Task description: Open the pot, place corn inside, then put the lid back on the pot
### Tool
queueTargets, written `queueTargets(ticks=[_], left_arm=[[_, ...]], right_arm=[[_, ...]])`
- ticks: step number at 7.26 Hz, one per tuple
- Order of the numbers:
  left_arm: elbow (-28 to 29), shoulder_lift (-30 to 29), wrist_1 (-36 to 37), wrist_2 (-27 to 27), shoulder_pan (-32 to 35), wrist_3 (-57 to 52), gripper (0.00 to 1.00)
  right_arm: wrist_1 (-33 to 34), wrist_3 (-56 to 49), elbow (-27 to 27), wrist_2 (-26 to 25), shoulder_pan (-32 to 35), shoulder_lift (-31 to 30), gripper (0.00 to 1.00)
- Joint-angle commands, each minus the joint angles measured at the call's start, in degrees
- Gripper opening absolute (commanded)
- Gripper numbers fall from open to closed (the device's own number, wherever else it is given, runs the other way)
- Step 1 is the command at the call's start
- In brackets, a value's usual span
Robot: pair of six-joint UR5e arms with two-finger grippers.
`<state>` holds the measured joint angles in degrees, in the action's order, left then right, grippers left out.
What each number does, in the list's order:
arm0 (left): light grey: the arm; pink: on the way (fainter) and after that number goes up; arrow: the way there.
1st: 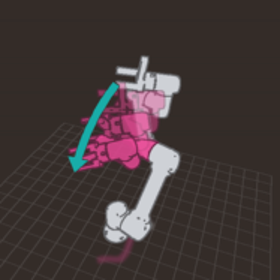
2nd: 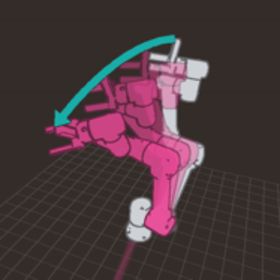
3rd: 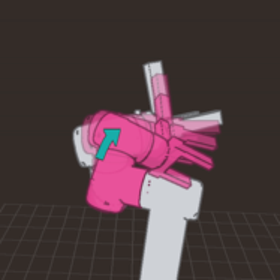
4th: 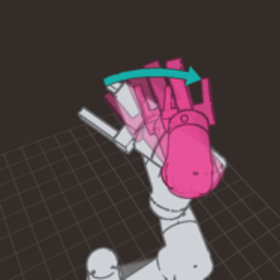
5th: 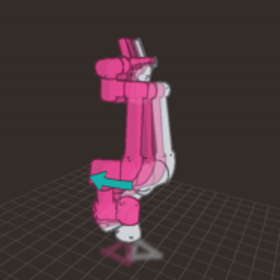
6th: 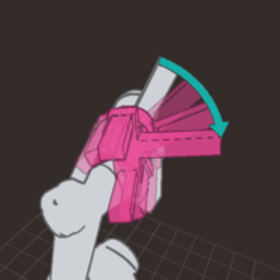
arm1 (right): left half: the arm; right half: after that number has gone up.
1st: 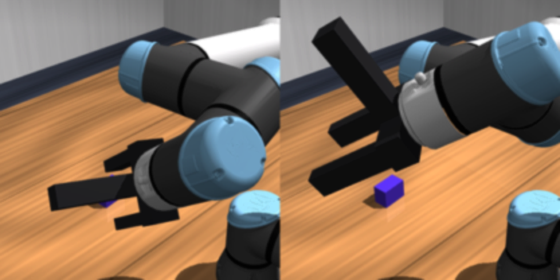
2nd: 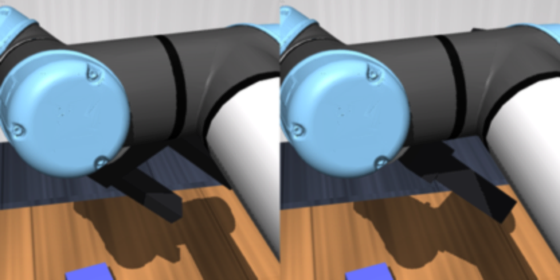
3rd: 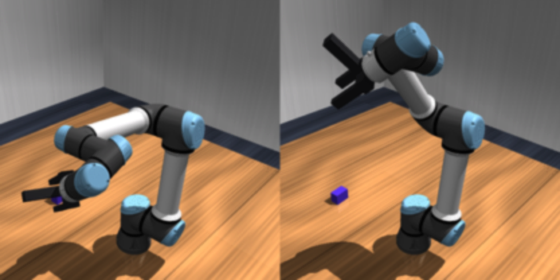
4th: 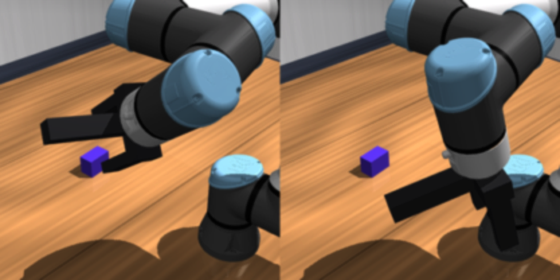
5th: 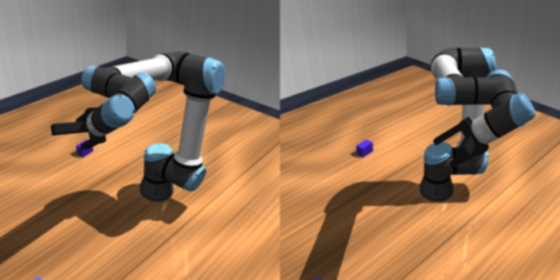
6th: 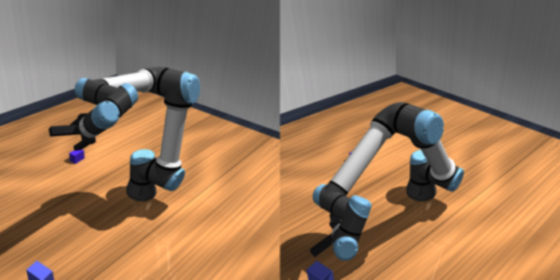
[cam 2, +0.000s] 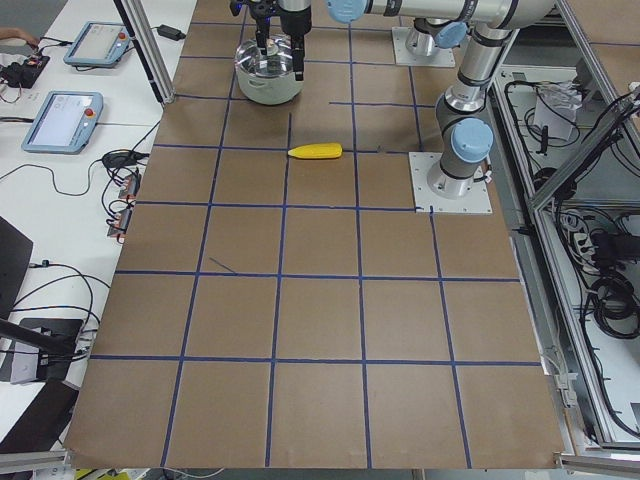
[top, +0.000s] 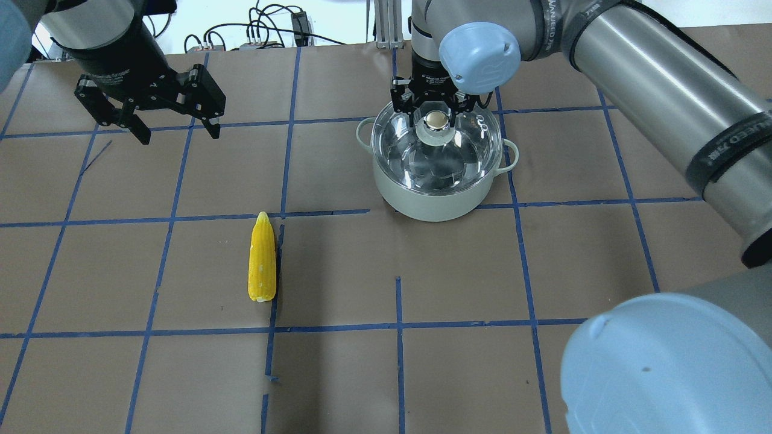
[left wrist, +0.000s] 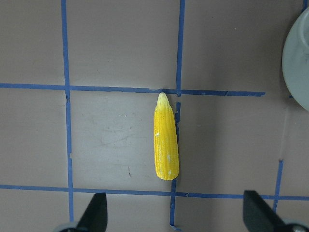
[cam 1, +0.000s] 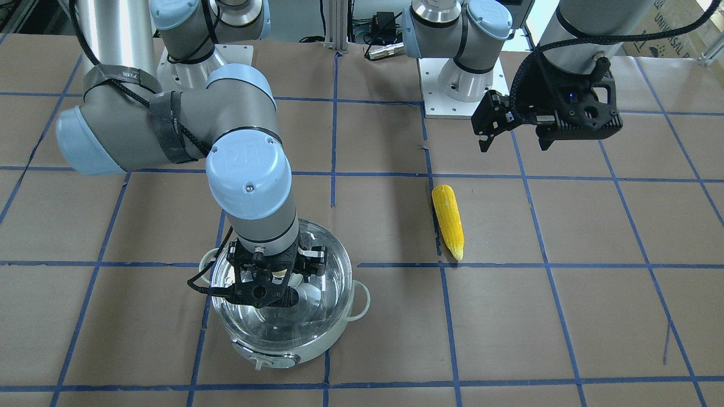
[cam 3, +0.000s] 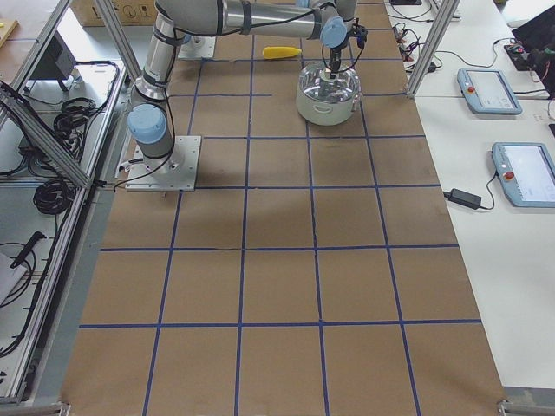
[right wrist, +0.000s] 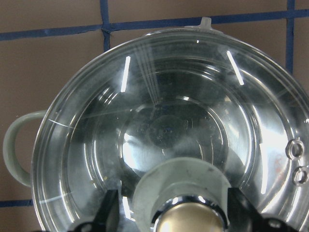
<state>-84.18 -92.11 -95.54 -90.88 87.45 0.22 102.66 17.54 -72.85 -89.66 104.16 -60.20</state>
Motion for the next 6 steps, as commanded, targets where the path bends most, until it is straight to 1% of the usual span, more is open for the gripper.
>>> queueTargets(ticks=[1, 3, 4, 5, 6], left_arm=[[-0.02, 0.00, 0.00, 0.00, 0.00, -0.05, 1.00], [-0.02, 0.00, 0.00, 0.00, 0.00, -0.05, 1.00], [-0.02, 0.00, 0.00, 0.00, 0.00, 0.04, 1.00], [-0.02, 0.00, 0.00, 0.00, 0.00, -0.05, 1.00], [-0.02, 0.00, 0.00, 0.00, 0.00, 0.04, 1.00]], right_arm=[[-1.32, -0.05, 0.77, -0.60, -0.18, -0.36, 0.47], [-2.20, -0.22, 0.52, -1.48, -0.45, -0.45, 0.35], [-2.90, -0.31, 0.86, -1.48, -0.53, -0.45, 0.31], [-4.30, -0.31, 2.09, -1.48, -0.54, -0.62, 0.31], [-7.62, -0.40, 4.45, -1.48, -0.71, -1.40, 0.31]])
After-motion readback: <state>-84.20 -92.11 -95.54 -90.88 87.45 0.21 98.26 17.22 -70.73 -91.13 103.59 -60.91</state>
